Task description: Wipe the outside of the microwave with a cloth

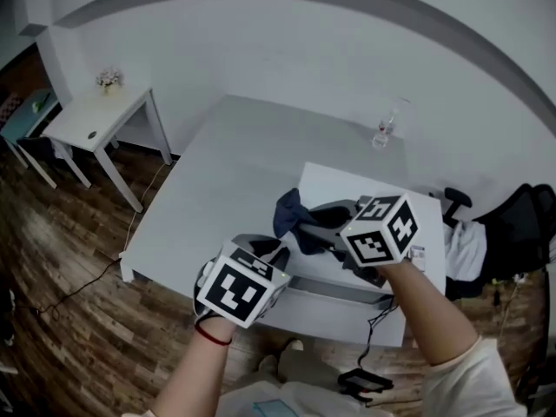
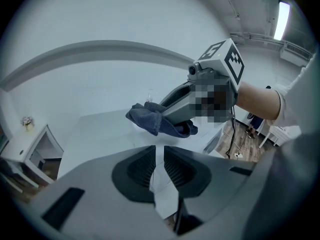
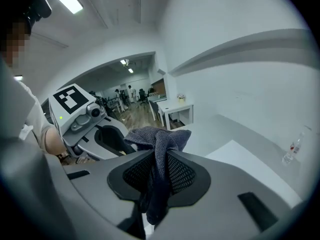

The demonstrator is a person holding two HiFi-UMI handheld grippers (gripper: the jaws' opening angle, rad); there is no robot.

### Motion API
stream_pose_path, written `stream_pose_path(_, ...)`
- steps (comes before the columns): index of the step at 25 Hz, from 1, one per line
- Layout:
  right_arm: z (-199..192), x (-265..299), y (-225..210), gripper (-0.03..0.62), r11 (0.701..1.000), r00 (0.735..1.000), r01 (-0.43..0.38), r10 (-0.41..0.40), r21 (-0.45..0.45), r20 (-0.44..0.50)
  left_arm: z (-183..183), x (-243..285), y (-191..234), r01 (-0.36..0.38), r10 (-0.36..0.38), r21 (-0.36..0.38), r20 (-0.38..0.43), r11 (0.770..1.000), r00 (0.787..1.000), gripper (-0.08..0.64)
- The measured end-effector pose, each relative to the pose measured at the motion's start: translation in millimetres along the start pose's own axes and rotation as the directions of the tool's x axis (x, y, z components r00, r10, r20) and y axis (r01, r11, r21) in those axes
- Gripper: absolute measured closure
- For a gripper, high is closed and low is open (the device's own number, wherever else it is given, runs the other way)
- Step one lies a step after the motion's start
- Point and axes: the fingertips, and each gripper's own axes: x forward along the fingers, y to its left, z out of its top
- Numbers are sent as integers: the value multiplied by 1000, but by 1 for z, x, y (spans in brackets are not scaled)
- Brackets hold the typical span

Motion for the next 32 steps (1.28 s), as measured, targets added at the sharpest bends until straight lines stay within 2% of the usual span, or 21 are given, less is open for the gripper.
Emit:
stream_pose_path(4, 1, 16, -7, 503, 997, 997, 21, -27, -70, -73, -2, 6, 9, 16, -16, -2, -6, 1000, 1000, 509)
stream_pose_path(7, 10, 33, -11, 503, 995, 994, 8, -19, -100, -104, -1, 9, 23, 17, -17, -3, -12, 1000, 1000, 509)
stream_pose_path(14, 0, 34, -27, 502, 995, 989, -37, 24, -89, -143, 2, 32, 29, 32, -33, -28, -43, 999, 999, 509)
stream_pose_path(18, -1, 44, -30, 502, 994, 982, -23, 3, -103, -191, -6, 39, 43, 86, -87, -23, -48, 996, 995, 509)
stream_pose_path(21, 0, 56, -43, 502, 983, 960, 6, -58, -185, -274, -5, 46, 57, 140, -140, 1, -44, 990, 989, 509)
stream_pose_path(23, -1, 60, -54, 503, 976, 938, 0, -76, -219, -339, -4, 55, 63, 181, -179, 25, -55, 983, 982, 509)
stream_pose_path(25, -4, 67, -65, 502, 974, 901, -31, -71, -225, -429, -4, 62, 66, 225, -221, 49, -75, 973, 972, 509)
stream_pose_path(29, -4, 101, -88, 503, 973, 794, -102, -48, -209, -606, -7, 73, 83, 317, -312, 48, -87, 947, 946, 509)
stream_pose_path(32, -6, 121, -109, 503, 966, 706, -115, -85, -232, -704, -10, 81, 99, 357, -349, 68, -107, 932, 931, 509)
